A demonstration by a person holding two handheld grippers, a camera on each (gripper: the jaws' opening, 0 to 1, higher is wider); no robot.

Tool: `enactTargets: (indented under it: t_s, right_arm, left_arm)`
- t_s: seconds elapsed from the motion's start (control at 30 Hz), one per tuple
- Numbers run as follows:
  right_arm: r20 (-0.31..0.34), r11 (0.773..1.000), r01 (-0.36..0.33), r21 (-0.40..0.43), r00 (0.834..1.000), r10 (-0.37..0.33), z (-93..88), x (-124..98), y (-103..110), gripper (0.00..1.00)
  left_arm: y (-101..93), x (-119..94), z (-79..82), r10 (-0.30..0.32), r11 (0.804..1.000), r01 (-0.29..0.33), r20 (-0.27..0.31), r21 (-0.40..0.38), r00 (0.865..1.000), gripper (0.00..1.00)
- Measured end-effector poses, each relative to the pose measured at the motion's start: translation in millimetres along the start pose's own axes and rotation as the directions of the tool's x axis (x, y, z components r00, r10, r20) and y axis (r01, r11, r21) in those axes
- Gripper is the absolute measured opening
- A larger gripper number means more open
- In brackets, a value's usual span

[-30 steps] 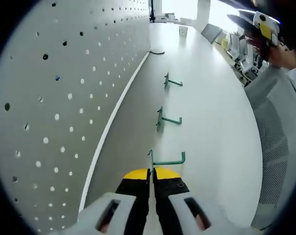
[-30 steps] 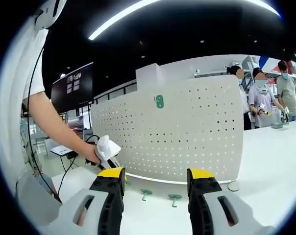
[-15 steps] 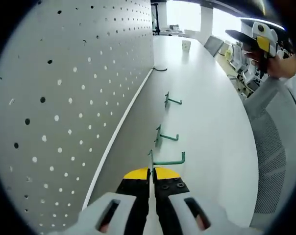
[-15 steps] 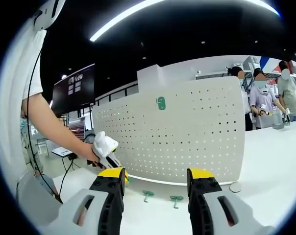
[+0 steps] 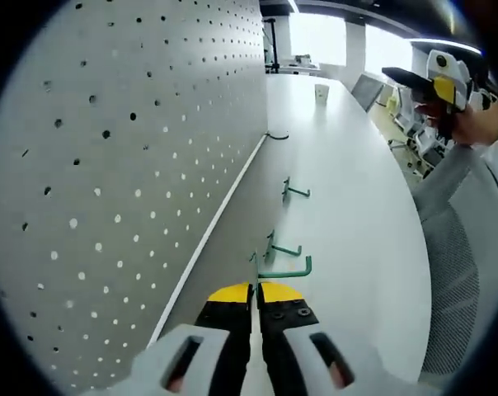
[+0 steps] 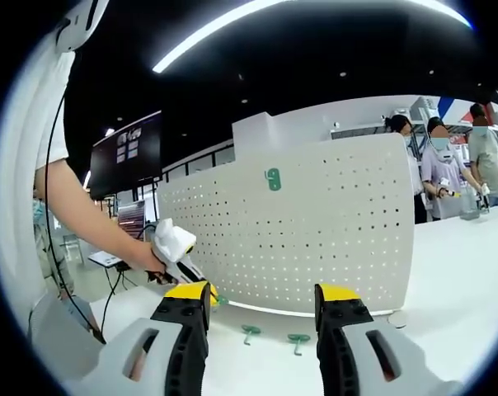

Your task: Insert the hook assembly into the mounting plate slot until the hook locks in place.

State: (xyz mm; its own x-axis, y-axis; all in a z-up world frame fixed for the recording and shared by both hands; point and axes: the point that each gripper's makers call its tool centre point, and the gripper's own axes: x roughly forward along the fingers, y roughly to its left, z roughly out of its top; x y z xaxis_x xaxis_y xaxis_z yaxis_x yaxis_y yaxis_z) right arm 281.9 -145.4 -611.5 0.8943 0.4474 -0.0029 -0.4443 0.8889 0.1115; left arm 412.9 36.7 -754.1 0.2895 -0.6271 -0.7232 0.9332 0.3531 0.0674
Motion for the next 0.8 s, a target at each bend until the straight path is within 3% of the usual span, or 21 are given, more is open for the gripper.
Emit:
enactTargets:
  t_s: [0.17, 0.47, 0.8]
  right_arm:
    - [0.004, 1.000, -0.005, -0.001, 1.000, 0.005, 1.7, 0, 1, 0.49]
    - [0.013, 1.000, -0.012, -0.007, 1.000, 0.012, 8.0, 2, 1, 0.49]
    - [0.019, 1.000, -0.020, -0.019, 1.000, 0.020, 12.4, 4, 4, 0.49]
  left_arm:
    - [-1.8, -4, 8.2, 0.015, 1.000, -0.015, 0.033, 0.027, 0.999, 0.02]
    - [-5.2, -12, 19.9, 0.038, 0.999, -0.038, 0.094, -0.004, 0.995, 0.02]
    - [-3.6, -24, 35.2, 0.086, 0.995, -0.073, 0.202, -0.071, 0.976, 0.02]
